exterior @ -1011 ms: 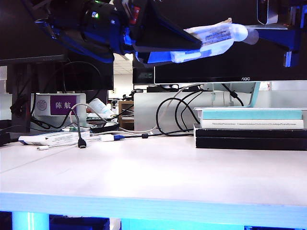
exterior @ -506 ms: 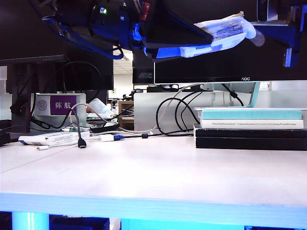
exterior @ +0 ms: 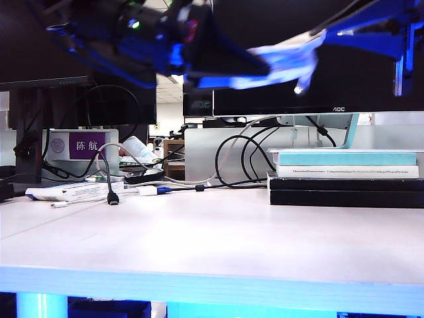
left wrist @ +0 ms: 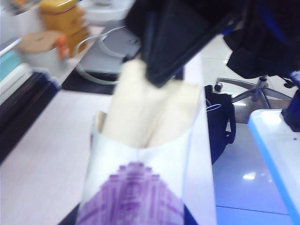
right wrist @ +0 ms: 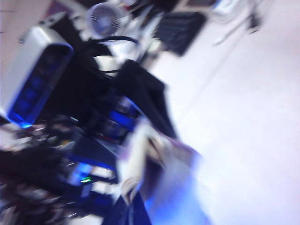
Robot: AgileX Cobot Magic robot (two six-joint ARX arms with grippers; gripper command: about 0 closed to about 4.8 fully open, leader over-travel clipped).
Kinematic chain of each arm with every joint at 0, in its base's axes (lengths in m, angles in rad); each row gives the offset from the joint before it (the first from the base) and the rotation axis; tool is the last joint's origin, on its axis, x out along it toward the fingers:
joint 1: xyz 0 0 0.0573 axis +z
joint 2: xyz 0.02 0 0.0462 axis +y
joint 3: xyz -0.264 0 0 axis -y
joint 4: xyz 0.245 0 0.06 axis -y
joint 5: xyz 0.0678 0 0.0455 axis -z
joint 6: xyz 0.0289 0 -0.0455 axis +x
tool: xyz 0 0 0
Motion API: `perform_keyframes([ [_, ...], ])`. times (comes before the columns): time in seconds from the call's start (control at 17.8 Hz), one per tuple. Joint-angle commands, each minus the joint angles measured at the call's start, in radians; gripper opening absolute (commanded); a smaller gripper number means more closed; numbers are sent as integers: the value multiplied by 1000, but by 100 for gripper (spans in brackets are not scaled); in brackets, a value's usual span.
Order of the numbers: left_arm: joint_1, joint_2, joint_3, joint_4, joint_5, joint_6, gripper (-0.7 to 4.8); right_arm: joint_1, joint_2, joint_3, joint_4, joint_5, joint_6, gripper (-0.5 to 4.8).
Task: Pick up a packet of tissues from the table with the left hand, then take a tissue from it with the right hand.
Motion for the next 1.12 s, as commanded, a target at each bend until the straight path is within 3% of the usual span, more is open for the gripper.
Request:
perform_keyframes([
  [0.06,77,-11,5,-63,50,-1,206,-1,-3,3,-74,143,-127,-6],
  [0.17,115,-8,3,-111,40,27,205,0,-3,1,-111,304,-209,-6],
  [0.39,131,0,-46,-64,-160,23,205,1,11,-36,-103,602,-306,-6],
  [0.51,131,17,-77,24,-171,-30,205,0,54,-47,-65,640,-306,-6],
  [0.67,135,98,-134,259,-198,-190,205,0,193,-48,-3,639,-304,-6],
  [0.79,135,168,-139,344,-195,-281,205,-6,273,-48,23,644,-301,-6],
  [1.07,135,261,-140,388,-198,-351,205,-12,330,-48,13,700,-306,-5],
  [1.12,135,268,-139,387,-218,-372,205,-13,329,-48,6,732,-306,21],
])
